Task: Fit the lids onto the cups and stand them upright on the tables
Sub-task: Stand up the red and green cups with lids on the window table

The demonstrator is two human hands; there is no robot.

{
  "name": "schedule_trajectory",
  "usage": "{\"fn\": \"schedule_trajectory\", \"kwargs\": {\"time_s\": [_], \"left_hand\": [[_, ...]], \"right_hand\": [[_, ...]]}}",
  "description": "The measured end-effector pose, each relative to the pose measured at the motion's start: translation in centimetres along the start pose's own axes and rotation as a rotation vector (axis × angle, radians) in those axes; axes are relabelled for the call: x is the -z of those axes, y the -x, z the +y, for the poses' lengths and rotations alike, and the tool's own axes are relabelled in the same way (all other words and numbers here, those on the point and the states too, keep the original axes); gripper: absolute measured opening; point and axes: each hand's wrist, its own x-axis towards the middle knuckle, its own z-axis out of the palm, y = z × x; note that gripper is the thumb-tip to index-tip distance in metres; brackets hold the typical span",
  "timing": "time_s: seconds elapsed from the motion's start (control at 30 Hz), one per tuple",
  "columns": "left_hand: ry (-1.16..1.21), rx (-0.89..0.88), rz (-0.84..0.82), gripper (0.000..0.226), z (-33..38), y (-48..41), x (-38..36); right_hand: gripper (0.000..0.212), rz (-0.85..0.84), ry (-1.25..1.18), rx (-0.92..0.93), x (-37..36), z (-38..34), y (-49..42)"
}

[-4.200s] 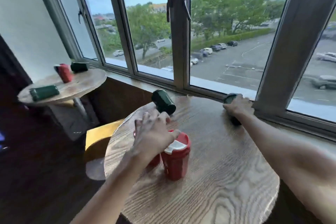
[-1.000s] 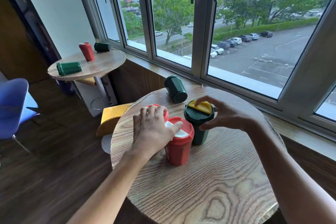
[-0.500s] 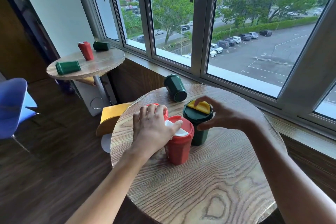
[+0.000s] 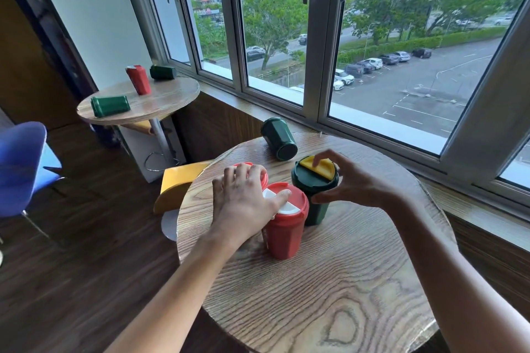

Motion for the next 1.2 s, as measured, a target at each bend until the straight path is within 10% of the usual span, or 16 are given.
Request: {"fn": "schedule_trajectory", "kwargs": {"time_s": [0.83, 1.2], "left_hand": [[0.042, 0.022, -0.014, 0.057, -0.1, -0.3, 0.0], [0.365, 0.051, 0.092, 0.045, -2.1, -6.6, 3.0]], "right_hand": [[0.052, -0.085, -0.069, -0.078, 0.9, -1.0, 0.7], [0.020, 0.366, 0.058, -0.006, 1.5, -2.6, -1.7]]}}
